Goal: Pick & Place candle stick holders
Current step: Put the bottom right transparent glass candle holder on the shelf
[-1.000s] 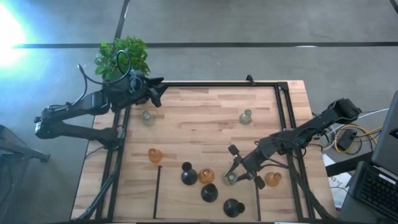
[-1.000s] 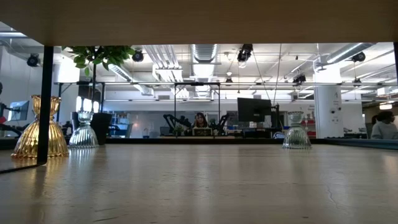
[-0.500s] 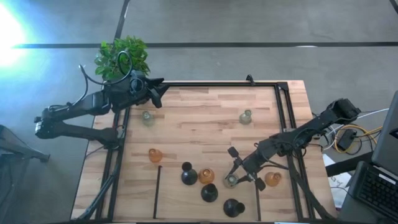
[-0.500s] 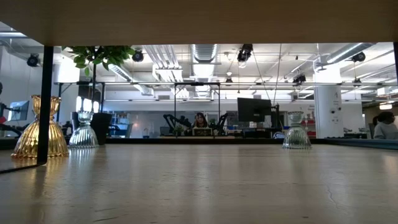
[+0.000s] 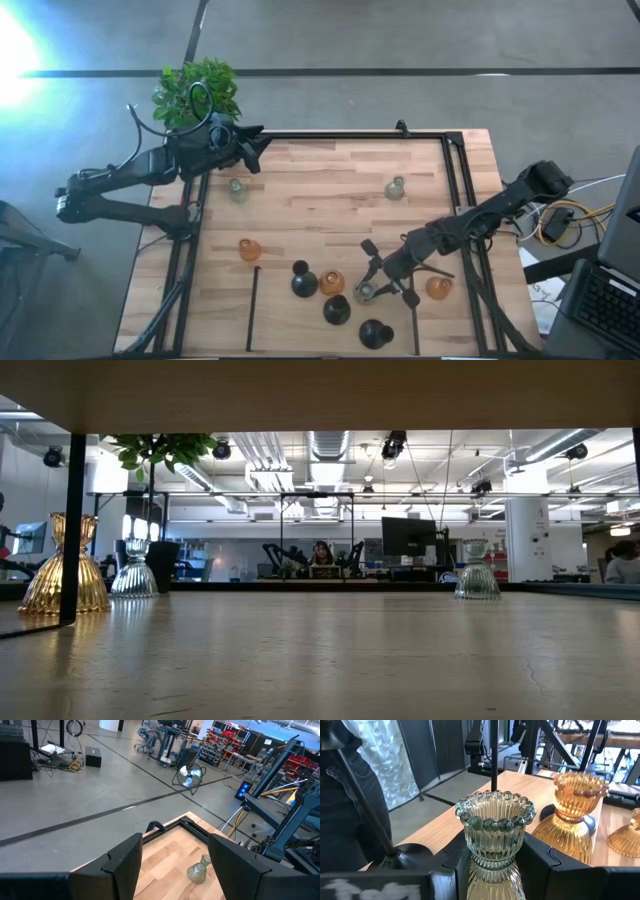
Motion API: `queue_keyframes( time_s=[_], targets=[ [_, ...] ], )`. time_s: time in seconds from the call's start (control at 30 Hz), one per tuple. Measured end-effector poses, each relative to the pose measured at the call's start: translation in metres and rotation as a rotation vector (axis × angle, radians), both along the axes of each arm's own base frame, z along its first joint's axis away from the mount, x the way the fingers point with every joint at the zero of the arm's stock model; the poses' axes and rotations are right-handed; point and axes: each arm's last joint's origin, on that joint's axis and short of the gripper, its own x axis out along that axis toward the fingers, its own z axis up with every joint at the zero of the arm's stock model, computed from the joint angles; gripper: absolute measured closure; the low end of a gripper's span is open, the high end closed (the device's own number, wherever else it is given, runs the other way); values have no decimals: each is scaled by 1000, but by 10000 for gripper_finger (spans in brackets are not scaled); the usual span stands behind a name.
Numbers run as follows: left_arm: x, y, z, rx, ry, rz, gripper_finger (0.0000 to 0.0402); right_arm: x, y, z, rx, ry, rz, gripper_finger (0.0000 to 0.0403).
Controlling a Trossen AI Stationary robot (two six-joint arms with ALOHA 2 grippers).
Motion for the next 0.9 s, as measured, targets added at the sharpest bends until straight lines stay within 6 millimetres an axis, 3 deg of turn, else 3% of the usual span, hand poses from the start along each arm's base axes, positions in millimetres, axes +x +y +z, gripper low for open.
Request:
queue_keyframes(
  time_s=[0.9],
  targets=[
    [0, 0, 0, -1, 0, 0, 172, 4, 0, -6, 34, 34, -5, 286]
  ],
)
